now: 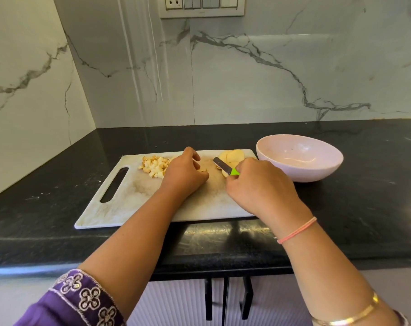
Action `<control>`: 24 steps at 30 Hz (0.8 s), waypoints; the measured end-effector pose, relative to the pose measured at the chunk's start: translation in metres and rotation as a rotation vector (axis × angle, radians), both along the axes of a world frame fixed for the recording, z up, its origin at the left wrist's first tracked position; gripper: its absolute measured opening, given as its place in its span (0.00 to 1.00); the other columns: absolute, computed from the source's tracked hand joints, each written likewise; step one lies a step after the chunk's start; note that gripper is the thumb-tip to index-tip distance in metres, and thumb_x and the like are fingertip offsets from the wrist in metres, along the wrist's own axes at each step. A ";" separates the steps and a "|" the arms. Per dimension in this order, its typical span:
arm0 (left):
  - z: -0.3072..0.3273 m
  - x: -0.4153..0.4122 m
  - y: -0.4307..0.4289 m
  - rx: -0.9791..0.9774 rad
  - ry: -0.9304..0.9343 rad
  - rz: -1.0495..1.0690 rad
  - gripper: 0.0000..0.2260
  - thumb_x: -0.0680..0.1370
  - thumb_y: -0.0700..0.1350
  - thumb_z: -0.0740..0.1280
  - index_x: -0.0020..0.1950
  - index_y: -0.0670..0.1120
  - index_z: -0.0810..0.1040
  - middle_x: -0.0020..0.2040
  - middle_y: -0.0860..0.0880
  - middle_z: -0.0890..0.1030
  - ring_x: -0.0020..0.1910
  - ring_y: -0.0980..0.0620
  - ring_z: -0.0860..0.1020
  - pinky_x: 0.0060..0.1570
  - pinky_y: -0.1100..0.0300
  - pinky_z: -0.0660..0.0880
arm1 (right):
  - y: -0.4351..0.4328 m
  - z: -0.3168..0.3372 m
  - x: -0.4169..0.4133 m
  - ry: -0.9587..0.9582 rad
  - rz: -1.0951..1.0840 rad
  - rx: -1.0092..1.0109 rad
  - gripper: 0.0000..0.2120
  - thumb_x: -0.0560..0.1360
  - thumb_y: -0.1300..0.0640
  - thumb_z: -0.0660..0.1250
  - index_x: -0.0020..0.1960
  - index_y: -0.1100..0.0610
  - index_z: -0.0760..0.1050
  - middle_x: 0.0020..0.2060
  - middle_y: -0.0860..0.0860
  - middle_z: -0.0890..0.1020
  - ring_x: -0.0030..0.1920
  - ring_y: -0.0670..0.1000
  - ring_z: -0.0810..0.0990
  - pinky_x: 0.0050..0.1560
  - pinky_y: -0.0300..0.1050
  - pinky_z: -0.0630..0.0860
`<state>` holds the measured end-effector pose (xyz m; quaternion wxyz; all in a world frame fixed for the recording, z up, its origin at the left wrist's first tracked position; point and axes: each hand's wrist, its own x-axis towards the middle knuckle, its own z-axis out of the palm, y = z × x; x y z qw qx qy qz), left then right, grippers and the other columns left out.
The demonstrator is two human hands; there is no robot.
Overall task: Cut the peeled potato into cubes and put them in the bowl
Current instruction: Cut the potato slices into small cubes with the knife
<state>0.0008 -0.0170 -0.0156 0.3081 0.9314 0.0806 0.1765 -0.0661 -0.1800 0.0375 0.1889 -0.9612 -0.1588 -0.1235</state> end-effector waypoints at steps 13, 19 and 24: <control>0.000 -0.001 0.005 0.067 -0.012 -0.013 0.10 0.75 0.44 0.69 0.56 0.47 0.78 0.50 0.51 0.80 0.47 0.55 0.76 0.45 0.65 0.72 | 0.012 -0.018 0.003 0.070 0.034 -0.012 0.15 0.78 0.51 0.56 0.34 0.52 0.63 0.31 0.49 0.69 0.38 0.52 0.72 0.32 0.42 0.63; 0.000 -0.001 0.007 0.034 -0.022 -0.033 0.09 0.75 0.44 0.70 0.54 0.46 0.79 0.48 0.51 0.81 0.47 0.55 0.77 0.45 0.66 0.71 | 0.010 -0.016 0.005 0.022 0.021 0.006 0.15 0.78 0.53 0.56 0.33 0.52 0.63 0.31 0.49 0.69 0.33 0.49 0.69 0.28 0.41 0.59; 0.001 -0.001 0.011 -0.009 -0.006 -0.020 0.06 0.74 0.42 0.70 0.50 0.48 0.78 0.46 0.52 0.80 0.45 0.55 0.77 0.43 0.68 0.71 | 0.020 -0.014 0.012 0.021 0.056 -0.043 0.10 0.78 0.52 0.57 0.40 0.54 0.65 0.33 0.49 0.69 0.39 0.53 0.70 0.31 0.41 0.61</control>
